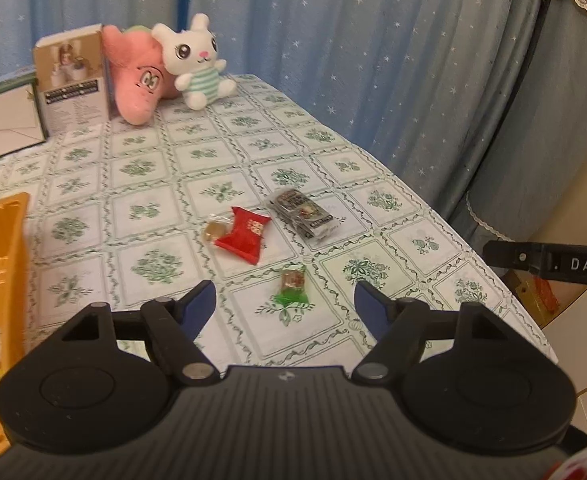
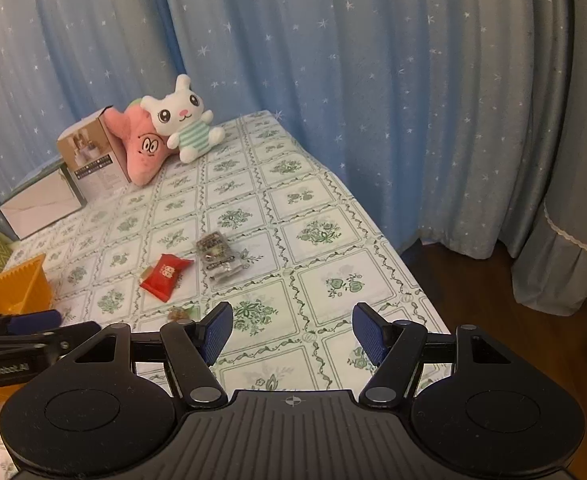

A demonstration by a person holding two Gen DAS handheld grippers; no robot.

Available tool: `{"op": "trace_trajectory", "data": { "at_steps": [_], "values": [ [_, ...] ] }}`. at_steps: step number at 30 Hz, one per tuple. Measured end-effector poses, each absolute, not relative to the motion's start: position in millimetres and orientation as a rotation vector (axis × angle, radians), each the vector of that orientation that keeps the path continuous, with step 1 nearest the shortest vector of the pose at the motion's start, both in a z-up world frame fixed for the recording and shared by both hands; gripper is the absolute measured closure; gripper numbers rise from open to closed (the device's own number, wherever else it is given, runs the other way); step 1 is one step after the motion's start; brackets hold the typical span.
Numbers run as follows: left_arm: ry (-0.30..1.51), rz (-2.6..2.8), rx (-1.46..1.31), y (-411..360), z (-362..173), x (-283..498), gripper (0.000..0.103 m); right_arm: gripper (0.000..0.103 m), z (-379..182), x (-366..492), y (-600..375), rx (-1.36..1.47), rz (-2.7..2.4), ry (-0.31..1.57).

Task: Organize snacks
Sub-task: 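Move both open tools back over the remaining candies, then grasp the small green-wrapped candy with the left tool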

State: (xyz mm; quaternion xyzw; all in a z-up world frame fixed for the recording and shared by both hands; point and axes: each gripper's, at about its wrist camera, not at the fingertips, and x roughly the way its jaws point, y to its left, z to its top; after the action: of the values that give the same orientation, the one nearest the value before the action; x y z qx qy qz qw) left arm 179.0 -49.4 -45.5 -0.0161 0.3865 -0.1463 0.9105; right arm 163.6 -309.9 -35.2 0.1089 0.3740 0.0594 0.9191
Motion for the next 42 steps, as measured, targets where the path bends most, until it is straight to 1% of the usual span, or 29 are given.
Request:
{"op": "trace_trajectory", "data": {
  "at_steps": [2, 6, 8, 12, 14, 18, 20, 22, 25, 27, 28, 35, 42],
  "values": [
    [0.805, -0.315, -0.041, -53, -55, 185, 0.035, 0.037, -41, 170, -310, 0.220, 0.134, 0.772],
    [0.815, -0.322, -0.035, -61, -74, 195, 0.041, 0.037, -51, 183, -306, 0.223, 0.157, 0.780],
    [0.815, -0.327, -0.033, -64, -83, 201, 0.046, 0.037, -56, 190, -303, 0.217, 0.171, 0.782],
    [0.810, -0.332, -0.017, -70, -98, 212, 0.051, 0.037, -66, 204, -299, 0.209, 0.177, 0.791],
    [0.808, -0.339, 0.003, -74, -105, 218, 0.060, 0.037, -70, 209, -299, 0.212, 0.176, 0.797],
    [0.821, -0.346, 0.004, -79, -117, 228, 0.062, 0.037, -78, 218, -298, 0.208, 0.171, 0.807],
    [0.826, -0.348, -0.002, -80, -121, 232, 0.066, 0.037, -82, 220, -298, 0.203, 0.170, 0.810],
    [0.829, -0.349, -0.007, -80, -125, 235, 0.066, 0.037, -85, 222, -297, 0.200, 0.168, 0.814],
    [0.834, -0.348, -0.011, -80, -129, 239, 0.071, 0.037, -90, 225, -296, 0.202, 0.166, 0.825],
    [0.838, -0.346, -0.014, -80, -132, 242, 0.077, 0.037, -93, 226, -295, 0.198, 0.173, 0.829],
    [0.833, -0.343, -0.008, -80, -132, 242, 0.081, 0.037, -94, 227, -294, 0.194, 0.176, 0.829],
    [0.821, -0.325, -0.011, -70, -124, 241, 0.085, 0.037, -96, 236, -285, 0.178, 0.204, 0.829],
    [0.804, -0.297, -0.019, -51, -114, 247, 0.086, 0.037, -93, 261, -260, 0.126, 0.293, 0.791]
  ]
}}
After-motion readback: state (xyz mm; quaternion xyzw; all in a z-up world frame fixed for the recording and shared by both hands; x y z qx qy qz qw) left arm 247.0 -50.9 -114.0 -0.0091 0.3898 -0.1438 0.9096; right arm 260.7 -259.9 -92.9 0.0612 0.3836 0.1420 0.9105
